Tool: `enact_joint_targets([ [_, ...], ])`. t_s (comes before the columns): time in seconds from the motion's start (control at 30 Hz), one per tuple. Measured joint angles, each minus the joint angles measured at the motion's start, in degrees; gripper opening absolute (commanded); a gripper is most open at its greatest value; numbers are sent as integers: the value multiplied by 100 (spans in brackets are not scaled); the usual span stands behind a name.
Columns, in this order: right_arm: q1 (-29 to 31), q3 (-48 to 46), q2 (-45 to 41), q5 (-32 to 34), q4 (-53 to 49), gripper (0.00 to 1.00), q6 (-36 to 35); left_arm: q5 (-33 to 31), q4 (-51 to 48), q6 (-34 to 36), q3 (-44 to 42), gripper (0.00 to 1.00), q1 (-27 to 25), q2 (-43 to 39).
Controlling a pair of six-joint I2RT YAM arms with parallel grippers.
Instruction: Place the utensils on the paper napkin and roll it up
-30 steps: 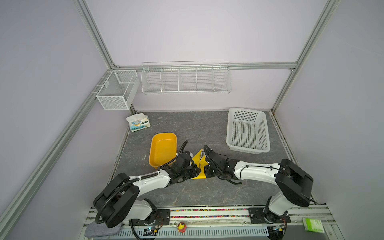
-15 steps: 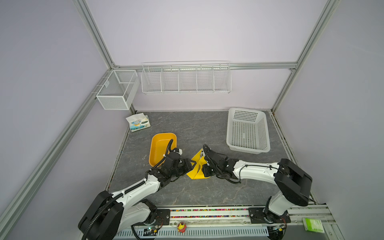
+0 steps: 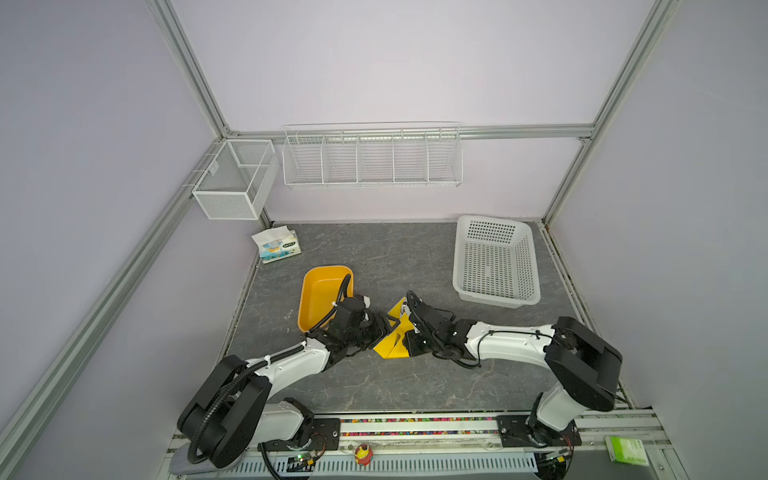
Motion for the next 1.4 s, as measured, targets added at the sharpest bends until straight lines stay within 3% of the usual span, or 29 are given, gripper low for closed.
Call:
enact_joint_targets([
  [0.13,0,-7,0,-2,11,23,-7,203,245,-70,70,60,0,365],
  [0.8,0,-20,0,-24,17,26,-105,321,116,-70,81,17,0,597],
  [0.97,0,-70,-33,-50,33,35,-114,295,83,-22,81,4,0,597],
  [1.03,0,-127,-116,-72,37,45,-85,280,50,50,81,1,0,597],
  [1.17,-24,-393,-544,-153,114,47,-35,210,-26,133,70,0,0,597],
  [1.27,-168,-678,-955,-264,260,47,79,186,-48,201,28,0,0,597],
  [1.4,-518,-977,-1226,-501,476,35,293,188,-79,264,26,0,0,597],
])
